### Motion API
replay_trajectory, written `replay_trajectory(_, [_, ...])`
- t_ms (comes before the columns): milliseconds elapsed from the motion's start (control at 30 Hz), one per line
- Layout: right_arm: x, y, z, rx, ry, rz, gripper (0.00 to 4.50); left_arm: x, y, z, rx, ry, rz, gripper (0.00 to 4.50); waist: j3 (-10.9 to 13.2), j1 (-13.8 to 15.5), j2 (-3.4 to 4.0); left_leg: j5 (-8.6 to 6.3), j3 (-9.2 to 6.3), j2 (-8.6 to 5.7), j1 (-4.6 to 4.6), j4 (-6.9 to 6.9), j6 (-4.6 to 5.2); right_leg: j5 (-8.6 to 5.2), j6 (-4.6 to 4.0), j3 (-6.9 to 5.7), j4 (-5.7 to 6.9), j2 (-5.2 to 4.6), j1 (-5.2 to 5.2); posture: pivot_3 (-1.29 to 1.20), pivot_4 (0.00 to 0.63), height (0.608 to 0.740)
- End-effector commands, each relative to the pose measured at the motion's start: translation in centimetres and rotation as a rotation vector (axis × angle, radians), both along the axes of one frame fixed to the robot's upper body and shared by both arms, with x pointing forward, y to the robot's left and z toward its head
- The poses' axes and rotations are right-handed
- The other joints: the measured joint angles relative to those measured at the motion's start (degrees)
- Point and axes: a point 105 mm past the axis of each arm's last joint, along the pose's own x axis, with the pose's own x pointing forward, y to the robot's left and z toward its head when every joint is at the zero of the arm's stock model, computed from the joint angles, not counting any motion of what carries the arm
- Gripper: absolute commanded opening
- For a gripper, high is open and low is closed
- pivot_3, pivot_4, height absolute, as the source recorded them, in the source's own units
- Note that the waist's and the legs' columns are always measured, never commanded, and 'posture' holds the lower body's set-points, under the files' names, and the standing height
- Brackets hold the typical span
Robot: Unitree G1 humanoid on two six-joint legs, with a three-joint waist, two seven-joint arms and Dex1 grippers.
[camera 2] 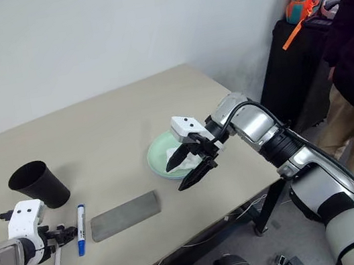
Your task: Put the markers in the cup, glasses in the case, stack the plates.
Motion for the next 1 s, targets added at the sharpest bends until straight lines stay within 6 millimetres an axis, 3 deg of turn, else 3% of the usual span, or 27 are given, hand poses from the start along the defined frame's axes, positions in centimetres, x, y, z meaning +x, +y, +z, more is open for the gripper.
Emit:
replay_trajectory(33, [0.1,0.3,1.4,0.034,-0.047,0.016,3.25,0.3,0.4,-0.2,0.032,0.015,0.023,3.09,0.00,0.04,0.00,0.01,-0.01,0.00,0.00,0.01,-0.01,0.00,0.00,0.00,0.00,0.00,0.01,0.00,0.000,0.738])
replay_trajectory(300, [0.2,0.4,1.5,0.037,-0.052,0.015,3.25,0.4,0.8,-0.4,0.041,0.037,0.040,0.31,0.01,-0.14,0.06,0.09,-0.27,0.00,0.18,0.00,-0.03,-0.05,-0.08,-0.08,0.08,0.18,0.03,0.00,0.000,0.738])
replay_trajectory(333, [0.1,0.4,1.5,0.038,-0.052,0.015,3.25,0.4,0.9,-0.5,0.044,0.039,0.042,0.11,0.01,-0.14,0.07,0.09,-0.27,0.00,0.25,-0.02,-0.03,-0.05,-0.08,-0.07,0.08,0.20,0.03,0.00,0.000,0.738])
replay_trajectory(600, [0.1,0.5,1.5,0.040,-0.055,0.016,3.25,1.0,1.1,0.7,0.115,0.018,-0.066,0.12,0.03,-0.18,0.05,0.07,-0.33,0.00,0.88,-0.11,-0.07,-0.09,-0.14,-0.24,-0.07,0.24,0.30,0.00,0.000,0.738])
replay_trajectory(800, [0.1,0.5,1.6,0.042,-0.054,0.017,3.25,1.8,-1.8,4.5,0.091,-0.112,-0.392,0.12,0.06,-0.46,-0.02,-0.10,-0.25,-0.01,0.85,-0.11,-0.36,-0.09,-0.14,-0.42,-0.16,0.22,0.08,0.00,0.000,0.738])
replay_trajectory(1000, [0.2,0.4,1.8,0.046,-0.058,0.012,3.25,1.7,-3.2,9.2,0.057,-0.297,-0.603,0.12,0.06,-0.66,-0.02,-0.15,-0.15,-0.06,0.73,-0.29,-0.42,-0.09,-0.14,-0.29,-0.10,0.20,-0.24,0.00,0.000,0.738])
